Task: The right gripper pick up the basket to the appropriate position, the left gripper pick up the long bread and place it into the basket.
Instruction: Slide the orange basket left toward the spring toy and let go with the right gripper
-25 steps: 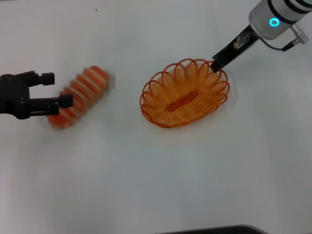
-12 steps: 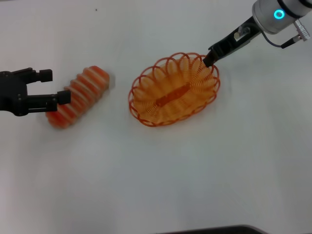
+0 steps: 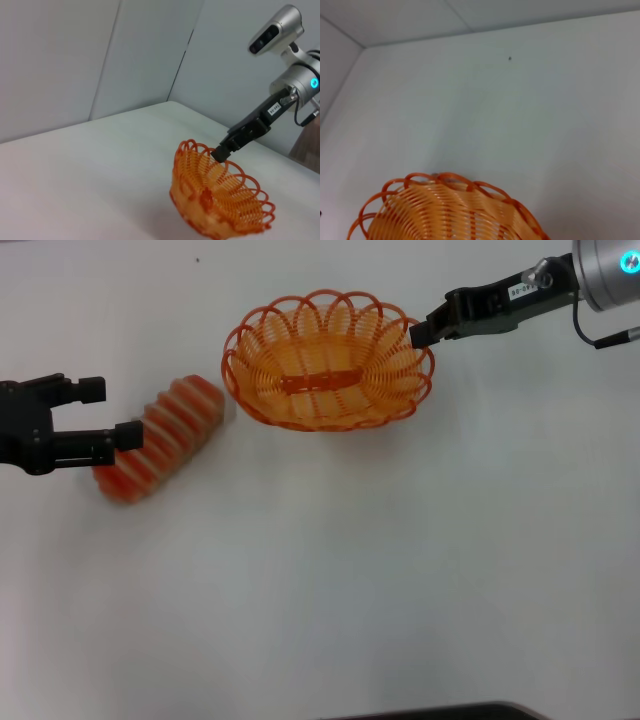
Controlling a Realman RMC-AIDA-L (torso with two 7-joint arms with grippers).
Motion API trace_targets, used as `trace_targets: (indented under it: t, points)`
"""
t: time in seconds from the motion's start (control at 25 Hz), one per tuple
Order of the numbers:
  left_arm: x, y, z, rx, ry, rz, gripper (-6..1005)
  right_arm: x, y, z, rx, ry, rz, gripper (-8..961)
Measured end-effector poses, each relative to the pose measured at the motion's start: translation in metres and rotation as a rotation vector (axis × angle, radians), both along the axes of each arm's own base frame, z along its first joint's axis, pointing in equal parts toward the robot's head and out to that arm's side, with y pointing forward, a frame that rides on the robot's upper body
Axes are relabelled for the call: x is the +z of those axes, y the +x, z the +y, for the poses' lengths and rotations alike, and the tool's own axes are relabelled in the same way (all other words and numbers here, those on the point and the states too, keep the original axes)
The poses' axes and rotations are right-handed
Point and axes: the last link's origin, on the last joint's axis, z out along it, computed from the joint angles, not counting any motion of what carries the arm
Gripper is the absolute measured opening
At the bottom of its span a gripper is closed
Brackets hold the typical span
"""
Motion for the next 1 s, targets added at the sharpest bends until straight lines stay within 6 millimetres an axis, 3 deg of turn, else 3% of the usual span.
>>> trace_targets:
  t: [0.2,0.44,0.64,1.0]
  points:
    - [0.002,0.005,0.003,-0.017,0.01,0.007,933,-0.006,0.024,-0.016,-0.106,0.019,0.082,17]
    - [0.001,0.012,0.007,-0.035,0.01,0.004,932,-0.018,0.051,-0.033,-0.18,0.004,0.074,19]
    - [-0.001,0.014,0.008,-0.036,0.013,0.001,931,-0.018,0.073,-0.046,-0.234,0.045,0.073,29]
    - [-0.003,0.013,0.007,-0.031,0.012,-0.004,930,-0.02,0.071,-0.043,-0.23,0.083,0.096,134]
